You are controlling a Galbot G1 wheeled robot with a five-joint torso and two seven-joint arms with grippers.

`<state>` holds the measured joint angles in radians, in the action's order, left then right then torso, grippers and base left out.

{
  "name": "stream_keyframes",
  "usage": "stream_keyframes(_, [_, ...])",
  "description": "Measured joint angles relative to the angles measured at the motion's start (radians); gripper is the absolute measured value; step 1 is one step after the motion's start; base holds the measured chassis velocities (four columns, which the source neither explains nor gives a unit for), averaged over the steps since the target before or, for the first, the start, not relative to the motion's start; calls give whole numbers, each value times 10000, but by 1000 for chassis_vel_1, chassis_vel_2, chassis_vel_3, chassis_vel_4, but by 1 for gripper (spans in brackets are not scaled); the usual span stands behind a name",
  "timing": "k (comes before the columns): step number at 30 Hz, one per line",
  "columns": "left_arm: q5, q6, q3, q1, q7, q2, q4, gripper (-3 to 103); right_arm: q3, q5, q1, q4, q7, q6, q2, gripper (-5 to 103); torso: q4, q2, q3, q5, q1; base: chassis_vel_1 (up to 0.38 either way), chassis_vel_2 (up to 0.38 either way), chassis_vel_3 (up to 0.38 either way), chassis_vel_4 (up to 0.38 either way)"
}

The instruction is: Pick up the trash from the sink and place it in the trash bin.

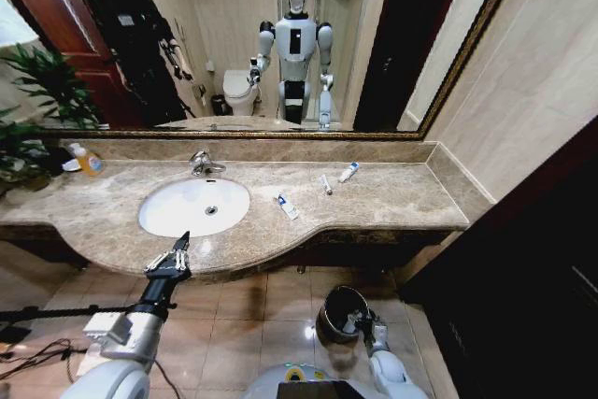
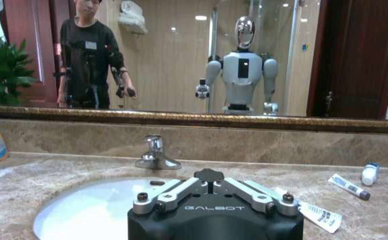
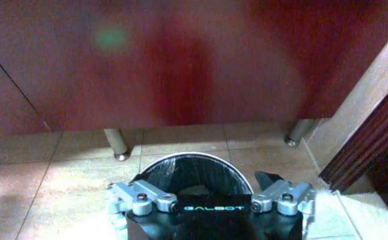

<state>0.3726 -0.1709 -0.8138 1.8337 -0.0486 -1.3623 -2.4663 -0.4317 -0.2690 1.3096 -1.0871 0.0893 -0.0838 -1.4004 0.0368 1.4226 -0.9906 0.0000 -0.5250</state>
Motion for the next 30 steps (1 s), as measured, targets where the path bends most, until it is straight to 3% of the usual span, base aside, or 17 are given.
stream_keyframes(2, [0,0,0,0,0,0,0,0,1,-4,24,-65,23,17,-7,100,0,0,0,0,0,0,0,0,0])
stream_keyframes(19, [0,0,0,0,0,0,0,0,-23,-30,311,-716,214,99,113,100,0,0,0,0,0,0,0,0,0])
stream_keyframes(30, [0,0,0,0,0,0,0,0,-254,-463,1867,-3908,1062,135,617,100,0,0,1,1,0,0,0,0,0])
